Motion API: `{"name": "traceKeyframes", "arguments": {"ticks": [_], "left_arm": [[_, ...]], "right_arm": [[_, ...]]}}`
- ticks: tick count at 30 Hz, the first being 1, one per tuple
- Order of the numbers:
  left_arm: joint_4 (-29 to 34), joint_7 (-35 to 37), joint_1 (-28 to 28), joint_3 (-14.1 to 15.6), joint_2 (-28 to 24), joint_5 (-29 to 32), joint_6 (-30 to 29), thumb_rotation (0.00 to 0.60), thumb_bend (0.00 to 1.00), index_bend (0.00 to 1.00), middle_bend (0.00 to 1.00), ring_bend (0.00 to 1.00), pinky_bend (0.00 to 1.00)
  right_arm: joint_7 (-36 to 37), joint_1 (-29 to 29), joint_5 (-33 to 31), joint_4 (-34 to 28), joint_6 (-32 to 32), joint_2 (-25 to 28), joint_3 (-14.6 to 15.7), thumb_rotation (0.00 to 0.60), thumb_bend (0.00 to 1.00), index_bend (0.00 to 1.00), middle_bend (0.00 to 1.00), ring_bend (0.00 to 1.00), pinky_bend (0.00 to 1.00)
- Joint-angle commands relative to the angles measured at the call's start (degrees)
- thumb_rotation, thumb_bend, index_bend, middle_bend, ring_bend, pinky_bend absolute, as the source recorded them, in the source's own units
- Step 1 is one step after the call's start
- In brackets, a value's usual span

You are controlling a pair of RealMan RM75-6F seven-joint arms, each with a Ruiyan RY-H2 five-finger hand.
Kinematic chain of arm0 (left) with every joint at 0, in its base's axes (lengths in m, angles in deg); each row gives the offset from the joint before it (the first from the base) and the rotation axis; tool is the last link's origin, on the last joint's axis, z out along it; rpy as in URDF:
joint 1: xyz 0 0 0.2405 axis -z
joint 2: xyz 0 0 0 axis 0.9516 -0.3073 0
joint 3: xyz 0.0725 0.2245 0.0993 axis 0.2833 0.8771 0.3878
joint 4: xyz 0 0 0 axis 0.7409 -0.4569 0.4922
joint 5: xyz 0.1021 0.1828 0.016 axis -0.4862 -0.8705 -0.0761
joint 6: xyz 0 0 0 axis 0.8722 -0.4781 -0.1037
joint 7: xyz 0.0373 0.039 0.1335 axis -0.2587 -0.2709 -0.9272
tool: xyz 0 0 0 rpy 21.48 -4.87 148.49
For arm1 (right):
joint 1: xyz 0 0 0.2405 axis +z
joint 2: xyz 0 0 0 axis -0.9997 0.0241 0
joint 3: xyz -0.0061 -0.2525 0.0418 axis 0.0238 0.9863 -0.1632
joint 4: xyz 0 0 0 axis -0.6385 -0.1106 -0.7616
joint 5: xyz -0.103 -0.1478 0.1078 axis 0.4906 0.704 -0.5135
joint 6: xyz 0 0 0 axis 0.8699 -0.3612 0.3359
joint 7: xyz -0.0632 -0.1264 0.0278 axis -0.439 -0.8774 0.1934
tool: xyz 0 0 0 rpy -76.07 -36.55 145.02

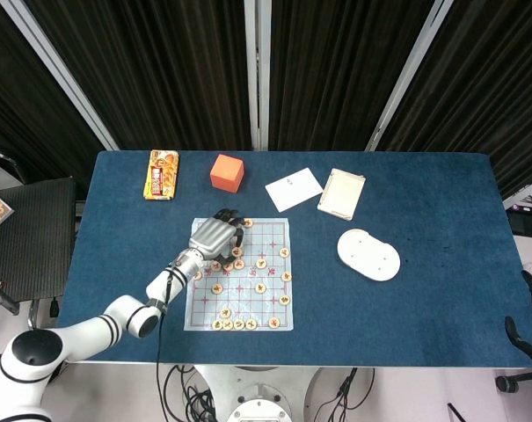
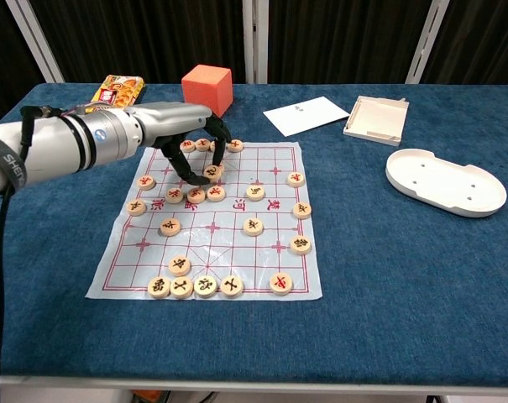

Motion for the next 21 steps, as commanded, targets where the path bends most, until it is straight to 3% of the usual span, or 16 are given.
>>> {"name": "traceKeyframes", "arguments": {"ticks": [1, 21], "left_arm": [[-0.96, 0.21, 0.6, 0.16, 0.33, 0.36, 0.86, 0.6, 0.3, 0.55, 0.16, 0.0, 0.07], [-5.76, 4.48, 2.18, 0.15, 1.24, 0.96, 2.45, 0.6, 0.31, 0.55, 0.16, 0.0, 0.07]], "right_arm": [[-0.05, 0.05, -0.32, -0.01, 0.47, -0.01, 0.07, 0.6, 0.33, 0.0, 0.0, 0.0, 0.0], [0.17, 0.96, -1.73, 0.89, 3.16, -0.72, 0.0, 0.6, 0.33, 0.0, 0.0, 0.0, 0.0]]}}
